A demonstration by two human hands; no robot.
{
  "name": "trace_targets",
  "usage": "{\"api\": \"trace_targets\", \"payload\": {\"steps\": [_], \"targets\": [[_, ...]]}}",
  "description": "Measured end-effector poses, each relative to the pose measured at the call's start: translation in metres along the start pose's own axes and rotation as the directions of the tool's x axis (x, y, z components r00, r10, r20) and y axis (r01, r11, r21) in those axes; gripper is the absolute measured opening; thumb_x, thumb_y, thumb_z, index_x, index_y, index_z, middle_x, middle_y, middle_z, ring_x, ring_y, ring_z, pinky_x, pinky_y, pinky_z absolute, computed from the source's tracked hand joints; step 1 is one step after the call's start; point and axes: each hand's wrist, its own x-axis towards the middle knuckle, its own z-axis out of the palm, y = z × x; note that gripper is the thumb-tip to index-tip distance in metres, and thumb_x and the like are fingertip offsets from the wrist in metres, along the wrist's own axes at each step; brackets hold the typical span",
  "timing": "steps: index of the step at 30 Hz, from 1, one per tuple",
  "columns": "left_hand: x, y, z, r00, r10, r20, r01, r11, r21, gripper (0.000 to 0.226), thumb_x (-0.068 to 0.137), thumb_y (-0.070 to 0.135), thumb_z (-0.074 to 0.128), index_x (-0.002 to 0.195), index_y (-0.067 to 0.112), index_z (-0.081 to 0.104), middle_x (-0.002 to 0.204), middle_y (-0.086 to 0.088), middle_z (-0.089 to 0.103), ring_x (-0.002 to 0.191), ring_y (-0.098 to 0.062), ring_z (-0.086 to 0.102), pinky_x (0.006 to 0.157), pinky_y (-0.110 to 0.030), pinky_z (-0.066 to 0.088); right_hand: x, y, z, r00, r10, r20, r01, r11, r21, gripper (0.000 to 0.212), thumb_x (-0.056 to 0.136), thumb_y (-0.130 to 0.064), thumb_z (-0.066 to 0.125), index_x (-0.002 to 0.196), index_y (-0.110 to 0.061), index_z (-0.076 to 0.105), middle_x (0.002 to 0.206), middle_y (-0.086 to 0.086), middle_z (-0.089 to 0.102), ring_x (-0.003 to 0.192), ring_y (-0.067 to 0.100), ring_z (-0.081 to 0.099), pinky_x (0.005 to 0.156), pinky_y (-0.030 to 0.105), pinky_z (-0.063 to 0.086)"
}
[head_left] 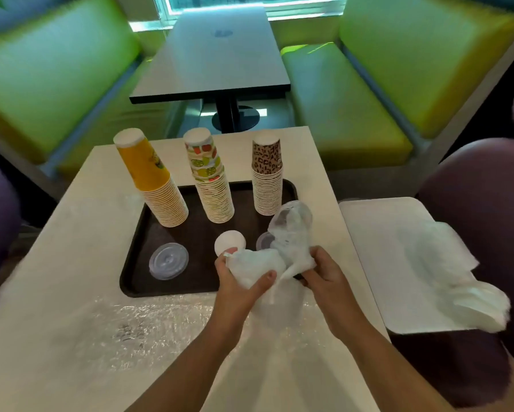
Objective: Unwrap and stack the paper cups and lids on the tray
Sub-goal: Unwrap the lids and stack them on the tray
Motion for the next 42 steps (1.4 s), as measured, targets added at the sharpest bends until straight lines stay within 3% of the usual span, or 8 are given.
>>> {"api": "trace_targets", "payload": {"steps": [4,7,14,20,27,32,38,42], "targets": [[-0.013,-0.005,-0.039,0.993,-0.05,0.108,0.058,0.996,-0.065,0.062,0.072,0.056,0.071,0.124,0.041,0.043,0.123,0.007,0.059,0.102,-0.009,0.065,0.077,-0.034,0.058,-0.004,-0.022,0.031,0.999,-0.042,0.022,0.04,0.996,0.078,0.007,0.095,-0.014,0.05,0.095,-0.011,0.056,0.099,0.003,0.064,0.083,0.014,0.064,0.063,0.021,0.051],[-0.016,-0.001,-0.057,0.988,-0.031,0.152,0.021,0.998,0.065,0.06,0.075,0.068,0.059,0.125,0.038,0.045,0.131,0.003,0.052,0.106,-0.007,0.061,0.084,-0.033,0.055,-0.009,-0.039,0.048,0.99,-0.13,0.052,0.131,0.991,-0.01,0.005,0.092,-0.008,0.054,0.088,-0.011,0.055,0.094,0.008,0.061,0.079,0.018,0.064,0.058,0.021,0.051],[-0.029,0.02,-0.061,0.839,0.317,0.442,-0.479,0.815,0.325,0.062,0.074,0.043,0.076,0.128,0.036,0.046,0.13,0.013,0.05,0.121,0.002,0.046,0.099,-0.017,0.041,-0.024,-0.069,0.078,0.927,-0.327,0.18,0.372,0.854,-0.363,0.025,0.078,-0.004,0.068,0.078,-0.025,0.055,0.085,0.002,0.06,0.076,0.01,0.065,0.061,0.018,0.054],[-0.014,0.036,-0.096,0.791,0.048,0.61,-0.237,0.943,0.234,0.026,0.093,0.01,0.057,0.117,0.017,0.064,0.113,0.004,0.068,0.107,-0.011,0.063,0.092,-0.028,0.051,-0.028,-0.09,0.066,0.873,-0.468,0.139,0.481,0.776,-0.408,0.034,0.075,0.001,0.07,0.076,-0.03,0.056,0.082,-0.013,0.06,0.084,-0.005,0.054,0.071,0.002,0.04],[0.004,0.025,-0.097,0.867,0.352,0.352,-0.489,0.735,0.47,0.03,0.087,0.021,0.05,0.115,0.022,0.061,0.122,0.016,0.049,0.119,-0.013,0.045,0.103,-0.043,0.04,-0.031,-0.083,0.059,0.877,-0.447,0.179,0.479,0.769,-0.424,0.029,0.074,-0.005,0.071,0.066,-0.024,0.051,0.102,-0.011,0.059,0.098,-0.001,0.054,0.08,0.006,0.045],[-0.022,0.026,-0.066,0.8,0.429,0.42,-0.596,0.646,0.476,0.065,0.067,0.065,0.064,0.119,0.028,0.057,0.13,0.018,0.034,0.124,0.001,0.026,0.094,-0.004,0.032,-0.037,-0.09,0.057,0.889,-0.43,0.159,0.447,0.737,-0.507,0.027,0.076,-0.011,0.07,0.065,-0.027,0.051,0.075,-0.012,0.057,0.078,0.0,0.055,0.065,0.004,0.044],[-0.025,0.017,-0.036,0.9,0.29,0.325,-0.408,0.824,0.393,0.044,0.071,0.042,0.066,0.106,0.016,0.064,0.106,0.005,0.061,0.098,-0.007,0.057,0.084,-0.019,0.047,-0.045,-0.103,0.046,0.889,-0.407,0.208,0.455,0.75,-0.479,0.03,0.073,-0.005,0.072,0.071,-0.03,0.055,0.075,-0.015,0.057,0.078,-0.004,0.054,0.064,0.003,0.043],[-0.013,0.02,-0.041,0.842,0.285,0.457,-0.509,0.701,0.5,0.027,0.085,-0.001,0.059,0.104,0.014,0.072,0.103,0.006,0.067,0.097,-0.006,0.06,0.089,-0.015,0.043,-0.05,-0.108,0.035,0.882,-0.4,0.249,0.471,0.748,-0.468,0.034,0.07,0.0,0.072,0.071,-0.03,0.058,0.072,-0.019,0.058,0.072,0.001,0.054,0.061,0.007,0.042]]}}
